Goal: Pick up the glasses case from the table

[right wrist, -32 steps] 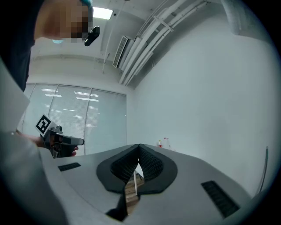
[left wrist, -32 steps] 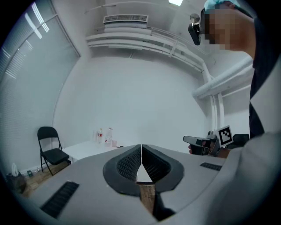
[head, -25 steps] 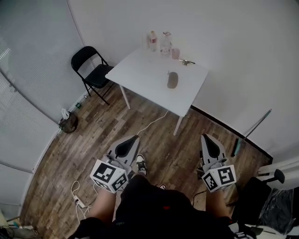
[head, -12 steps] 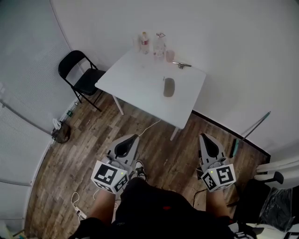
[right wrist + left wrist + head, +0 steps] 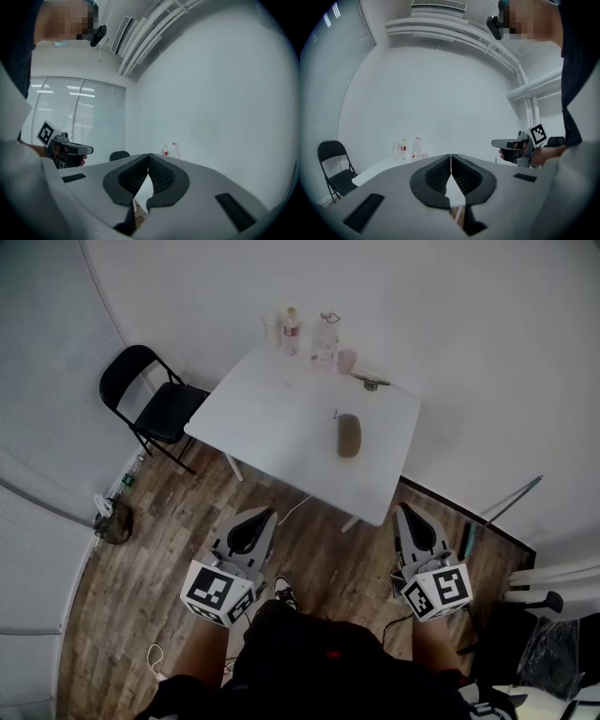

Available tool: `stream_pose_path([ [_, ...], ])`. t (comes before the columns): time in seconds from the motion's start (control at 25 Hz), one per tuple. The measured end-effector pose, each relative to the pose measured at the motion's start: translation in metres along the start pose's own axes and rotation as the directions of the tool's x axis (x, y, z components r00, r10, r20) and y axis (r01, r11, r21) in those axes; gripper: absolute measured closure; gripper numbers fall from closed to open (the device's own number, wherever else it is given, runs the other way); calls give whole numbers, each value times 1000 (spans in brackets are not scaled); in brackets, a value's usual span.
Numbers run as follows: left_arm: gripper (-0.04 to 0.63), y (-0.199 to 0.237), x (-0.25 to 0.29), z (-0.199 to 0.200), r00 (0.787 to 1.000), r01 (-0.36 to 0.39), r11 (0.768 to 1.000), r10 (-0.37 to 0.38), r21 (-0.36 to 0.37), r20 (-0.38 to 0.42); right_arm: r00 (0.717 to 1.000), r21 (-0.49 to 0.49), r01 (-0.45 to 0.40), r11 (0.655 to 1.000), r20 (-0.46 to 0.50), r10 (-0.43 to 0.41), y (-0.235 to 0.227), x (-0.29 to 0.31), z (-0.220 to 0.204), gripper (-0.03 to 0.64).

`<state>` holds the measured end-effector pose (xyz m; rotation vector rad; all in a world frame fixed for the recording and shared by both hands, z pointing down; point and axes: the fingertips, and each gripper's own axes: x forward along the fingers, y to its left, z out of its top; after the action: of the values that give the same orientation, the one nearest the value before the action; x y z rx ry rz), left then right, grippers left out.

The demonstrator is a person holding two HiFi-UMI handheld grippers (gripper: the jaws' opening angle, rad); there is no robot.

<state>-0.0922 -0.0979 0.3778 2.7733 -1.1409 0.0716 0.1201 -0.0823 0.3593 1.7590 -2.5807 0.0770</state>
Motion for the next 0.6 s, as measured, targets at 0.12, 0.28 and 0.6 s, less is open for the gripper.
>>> stream_pose_path([
  [0.12,572,37,12,-1,1000,3,1000,-3,-13,-6,1000,-3,3,1000,5,-3,9,35,6,595],
  [0.28,572,73,23,0,1000,14,1000,-15,-28,-10,1000,-21,10,1000,10,-10,19,70,15,595],
  [0.6,572,97,54,-5,999,29,999,-30,-37,-38,998,-13,47,999,-33,-47,-6,101,0,595],
])
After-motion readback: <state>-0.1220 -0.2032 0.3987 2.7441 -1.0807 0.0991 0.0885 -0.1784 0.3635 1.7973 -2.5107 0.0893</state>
